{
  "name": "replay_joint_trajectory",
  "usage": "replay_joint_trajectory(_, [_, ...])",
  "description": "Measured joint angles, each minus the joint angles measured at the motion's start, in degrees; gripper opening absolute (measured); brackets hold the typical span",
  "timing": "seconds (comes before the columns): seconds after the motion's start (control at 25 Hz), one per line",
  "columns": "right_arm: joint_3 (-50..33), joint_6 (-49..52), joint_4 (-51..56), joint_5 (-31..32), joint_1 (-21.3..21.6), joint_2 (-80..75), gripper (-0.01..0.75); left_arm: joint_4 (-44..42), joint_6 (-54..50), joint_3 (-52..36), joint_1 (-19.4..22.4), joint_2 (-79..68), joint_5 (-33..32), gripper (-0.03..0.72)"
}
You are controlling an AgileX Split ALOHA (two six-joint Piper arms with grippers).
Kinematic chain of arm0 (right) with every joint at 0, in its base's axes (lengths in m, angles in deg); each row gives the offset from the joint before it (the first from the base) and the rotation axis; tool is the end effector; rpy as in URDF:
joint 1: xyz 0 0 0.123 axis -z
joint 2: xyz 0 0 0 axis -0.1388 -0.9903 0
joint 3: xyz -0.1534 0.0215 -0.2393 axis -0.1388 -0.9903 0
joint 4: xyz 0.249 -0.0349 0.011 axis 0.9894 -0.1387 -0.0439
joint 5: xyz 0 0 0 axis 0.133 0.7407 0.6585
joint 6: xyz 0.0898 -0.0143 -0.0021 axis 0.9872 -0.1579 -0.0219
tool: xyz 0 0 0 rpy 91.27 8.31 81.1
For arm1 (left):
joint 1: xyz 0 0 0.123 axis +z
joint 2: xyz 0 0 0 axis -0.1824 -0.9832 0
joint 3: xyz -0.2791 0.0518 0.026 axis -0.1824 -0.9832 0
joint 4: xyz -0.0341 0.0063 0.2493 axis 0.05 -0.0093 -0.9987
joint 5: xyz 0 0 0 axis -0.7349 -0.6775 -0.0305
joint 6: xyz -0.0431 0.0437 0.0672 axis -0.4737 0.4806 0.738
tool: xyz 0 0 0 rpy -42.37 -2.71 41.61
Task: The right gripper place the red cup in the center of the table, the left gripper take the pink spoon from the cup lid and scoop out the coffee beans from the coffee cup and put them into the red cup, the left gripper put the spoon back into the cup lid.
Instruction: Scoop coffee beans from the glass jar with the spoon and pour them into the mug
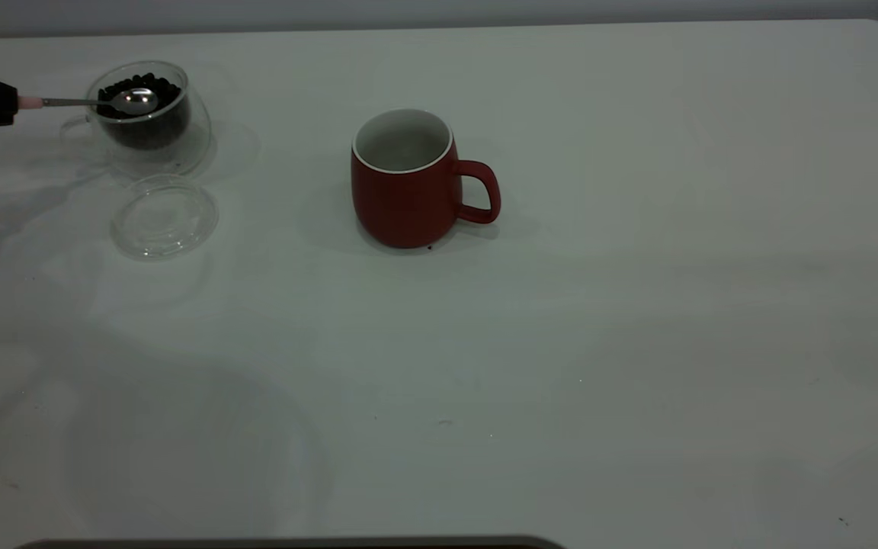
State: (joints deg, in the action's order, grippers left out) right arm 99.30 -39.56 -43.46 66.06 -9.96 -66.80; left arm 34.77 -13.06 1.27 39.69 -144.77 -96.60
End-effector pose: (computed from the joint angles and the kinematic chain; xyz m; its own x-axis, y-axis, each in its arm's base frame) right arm 0.0002 -0.0032 0.2640 -0.5644 -0.0201 -0.8252 -0.0059 0.9998 -0.0203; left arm 0.4162 0.1498 0.0318 -0.8498 -0.2749 -0.4497 0.1155 0.7354 -0.6678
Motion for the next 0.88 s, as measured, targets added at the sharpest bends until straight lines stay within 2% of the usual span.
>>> replay_joint_trajectory(0.36, [0.0,0.0,0.0,0.0,0.0,0.0,0.581,-0.1,-3.1,0.0,-0.2,0.0,0.0,0.123])
replay_joint_trajectory(0.64, [0.0,0.0,0.0,0.0,0.0,0.0,0.581,-0.1,-1.0,0.0,-2.6,0.0,0.4,0.123])
replay_joint_trajectory(0.88, [0.0,0.0,0.0,0.0,0.0,0.0,0.581,-0.4,-3.2,0.0,-3.0,0.0,1.6,0.123])
